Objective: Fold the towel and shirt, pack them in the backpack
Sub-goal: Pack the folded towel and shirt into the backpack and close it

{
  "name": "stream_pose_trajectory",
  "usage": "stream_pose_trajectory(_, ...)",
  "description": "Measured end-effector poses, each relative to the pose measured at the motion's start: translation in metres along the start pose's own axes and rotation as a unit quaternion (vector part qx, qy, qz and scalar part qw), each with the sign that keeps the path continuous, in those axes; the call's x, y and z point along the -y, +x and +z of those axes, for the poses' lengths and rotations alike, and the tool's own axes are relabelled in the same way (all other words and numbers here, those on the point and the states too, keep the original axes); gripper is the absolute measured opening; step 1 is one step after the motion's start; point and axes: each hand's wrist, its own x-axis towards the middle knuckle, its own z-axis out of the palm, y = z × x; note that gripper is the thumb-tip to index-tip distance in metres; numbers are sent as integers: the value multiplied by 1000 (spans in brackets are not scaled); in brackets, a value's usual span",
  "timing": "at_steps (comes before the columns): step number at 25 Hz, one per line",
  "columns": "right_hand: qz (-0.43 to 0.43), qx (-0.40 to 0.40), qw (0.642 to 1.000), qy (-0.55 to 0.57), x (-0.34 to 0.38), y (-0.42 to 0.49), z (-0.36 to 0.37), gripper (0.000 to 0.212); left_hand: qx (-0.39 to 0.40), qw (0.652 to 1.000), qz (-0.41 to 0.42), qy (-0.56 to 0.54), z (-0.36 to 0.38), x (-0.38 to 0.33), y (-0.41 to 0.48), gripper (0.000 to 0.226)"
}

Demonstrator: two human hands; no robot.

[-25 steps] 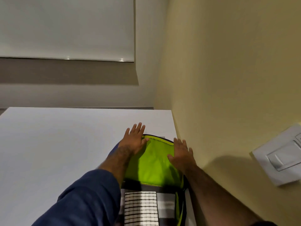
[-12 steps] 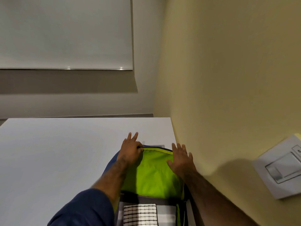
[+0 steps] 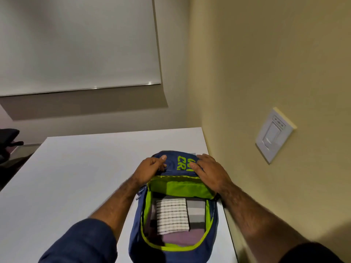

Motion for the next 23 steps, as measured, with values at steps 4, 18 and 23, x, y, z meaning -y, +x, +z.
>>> stream_pose_trajectory(4, 35, 2, 999, 13, -3, -44, 23, 95, 4, 993, -13, 114, 17, -12, -46, 67)
stream_pose_trajectory(18, 144, 247, 956, -61, 0, -194, 151, 134, 151, 836, 87, 519, 96, 183, -173, 72)
stream_pose_trajectory(23, 180, 252, 947, -89, 25, -202, 173, 144, 215, 841, 57, 493, 92, 214, -204, 74)
